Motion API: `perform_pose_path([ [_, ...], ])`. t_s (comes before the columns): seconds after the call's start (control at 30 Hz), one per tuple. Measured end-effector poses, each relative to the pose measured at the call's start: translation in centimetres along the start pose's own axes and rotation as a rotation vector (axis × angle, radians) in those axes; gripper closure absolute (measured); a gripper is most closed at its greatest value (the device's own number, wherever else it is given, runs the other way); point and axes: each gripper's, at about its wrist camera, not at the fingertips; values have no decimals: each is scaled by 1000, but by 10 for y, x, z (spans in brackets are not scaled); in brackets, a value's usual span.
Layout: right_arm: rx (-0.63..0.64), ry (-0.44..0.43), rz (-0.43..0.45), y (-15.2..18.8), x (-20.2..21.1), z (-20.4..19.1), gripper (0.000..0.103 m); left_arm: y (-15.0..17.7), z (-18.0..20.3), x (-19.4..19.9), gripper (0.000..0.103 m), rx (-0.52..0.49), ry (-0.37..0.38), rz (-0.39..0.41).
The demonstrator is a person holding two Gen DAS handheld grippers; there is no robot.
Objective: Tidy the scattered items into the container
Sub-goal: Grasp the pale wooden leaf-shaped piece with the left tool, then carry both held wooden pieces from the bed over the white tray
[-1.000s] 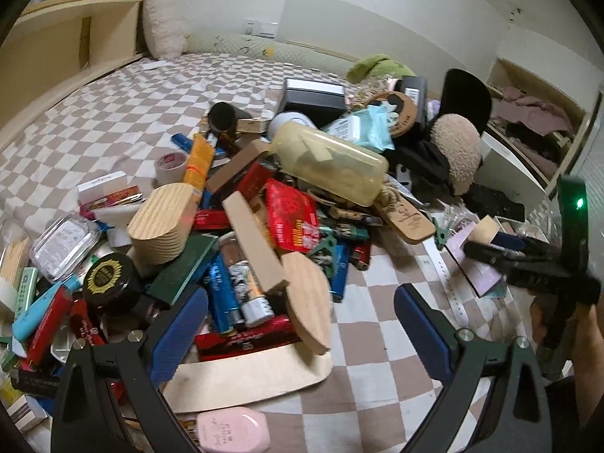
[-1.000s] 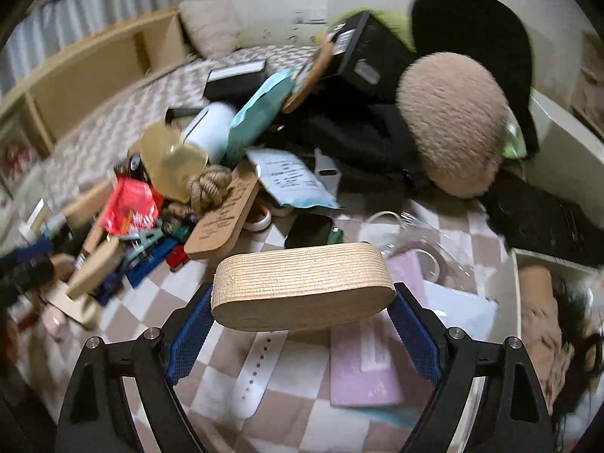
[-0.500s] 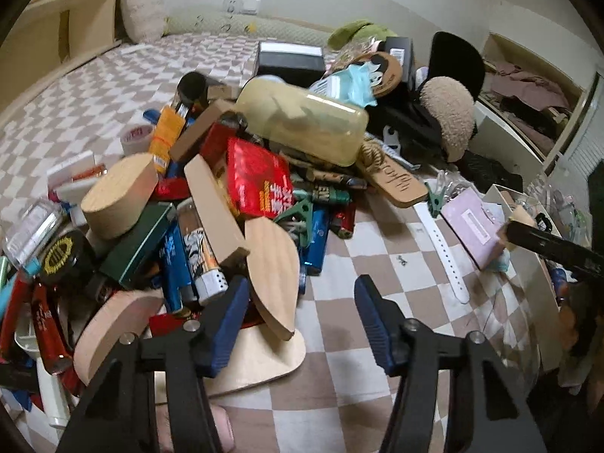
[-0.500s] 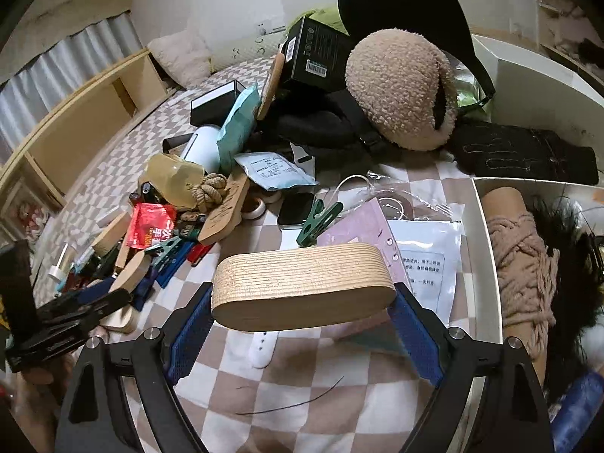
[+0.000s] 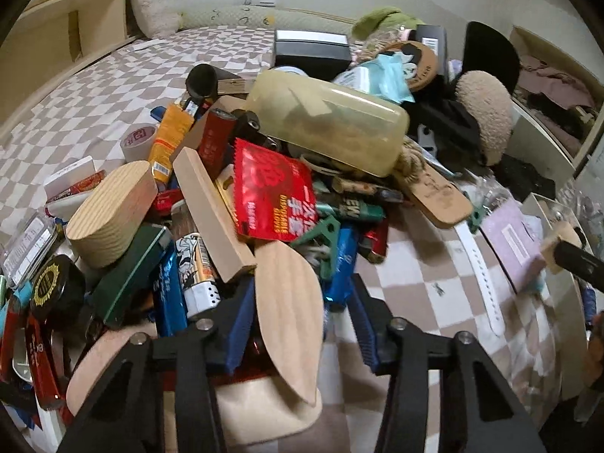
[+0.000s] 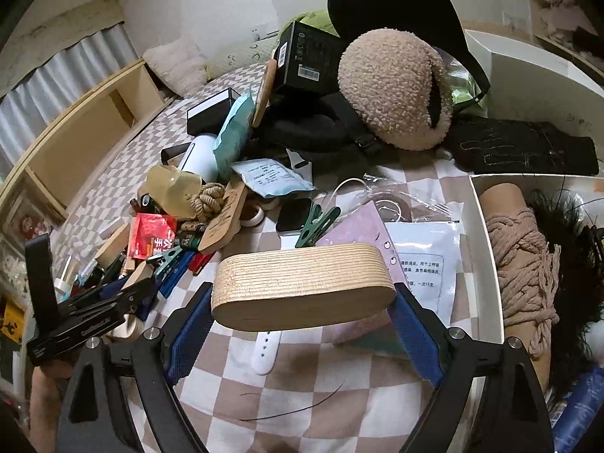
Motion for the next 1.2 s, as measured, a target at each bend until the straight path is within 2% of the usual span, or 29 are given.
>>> perform_pose_path([
  [0.1, 1, 4, -4, 0, -2, 0, 13, -1, -4, -2, 70, 10, -10, 2],
  [0.33, 12, 5, -11, 1, -3, -4, 13, 0, -3, 1, 71, 14, -11, 4],
  [0.83, -36, 53, -41, 27, 8, -13, 13, 32, 21, 36, 71, -22, 54, 1],
  [1.2, -42, 65, -12, 41, 25, -24, 13, 46, 38, 57, 71, -43, 92, 27],
])
Point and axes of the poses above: each gripper's, at about its wrist camera, not at the fingertips, and x roughly against the way its jaws point, z to its right, y to its underside, and after that the axes turned 6 degrees about x, right-handed
